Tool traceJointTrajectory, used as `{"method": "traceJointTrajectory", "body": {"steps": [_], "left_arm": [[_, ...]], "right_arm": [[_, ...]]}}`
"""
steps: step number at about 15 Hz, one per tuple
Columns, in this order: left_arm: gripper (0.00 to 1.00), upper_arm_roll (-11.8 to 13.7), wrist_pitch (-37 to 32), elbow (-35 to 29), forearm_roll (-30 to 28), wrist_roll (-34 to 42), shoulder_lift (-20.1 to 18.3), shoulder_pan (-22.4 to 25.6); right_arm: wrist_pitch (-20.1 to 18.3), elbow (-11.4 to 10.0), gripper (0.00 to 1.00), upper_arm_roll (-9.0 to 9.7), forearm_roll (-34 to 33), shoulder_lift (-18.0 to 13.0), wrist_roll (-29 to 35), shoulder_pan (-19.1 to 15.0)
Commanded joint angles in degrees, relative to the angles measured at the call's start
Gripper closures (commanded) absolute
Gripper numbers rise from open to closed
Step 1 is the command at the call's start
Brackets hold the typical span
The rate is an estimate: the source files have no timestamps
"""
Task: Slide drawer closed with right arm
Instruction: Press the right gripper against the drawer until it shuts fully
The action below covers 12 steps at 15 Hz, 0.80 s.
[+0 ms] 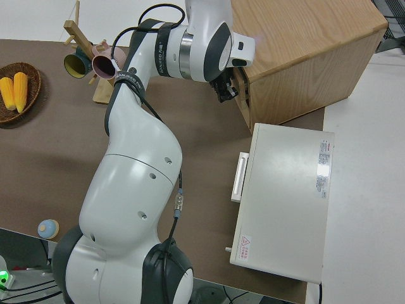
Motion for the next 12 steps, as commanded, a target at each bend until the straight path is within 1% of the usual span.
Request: {"method": "traceJointTrajectory", "body": {"steps": [1, 3, 4, 6, 8, 12], "left_arm": [[0.00, 0.9, 0.0, 1.1, 0.8, 0.4, 0.7, -1.0], [0.00, 0.9, 0.0, 1.1, 0.8, 0.4, 0.7, -1.0], [0.00, 0.9, 0.0, 1.1, 0.9, 0.4, 0.7, -1.0], [0.00, 0.9, 0.0, 1.1, 0.8, 0.4, 0.7, -1.0], [0.00, 0.9, 0.0, 1.1, 0.8, 0.4, 0.7, -1.0], [0.00, 0.9, 0.0, 1.1, 0.8, 0.4, 0.7, -1.0]], "right_arm": [[-0.6, 1.1, 1.000, 1.03, -1.5, 0.1, -3.5, -1.0], [0.6, 3.2, 1.000, 1.20, -2.8, 0.1, -6.8, -0.6], [1.9, 3.2, 1.000, 1.12, -2.8, 0.1, -7.6, -0.6], [3.3, 3.3, 1.000, 1.12, -2.8, 0.0, -8.7, -0.6], [3.9, 3.3, 1.000, 1.12, -2.8, 0.0, -8.7, -0.6], [4.4, 3.4, 1.000, 0.94, -2.8, 0.0, -10.6, -0.6]]}}
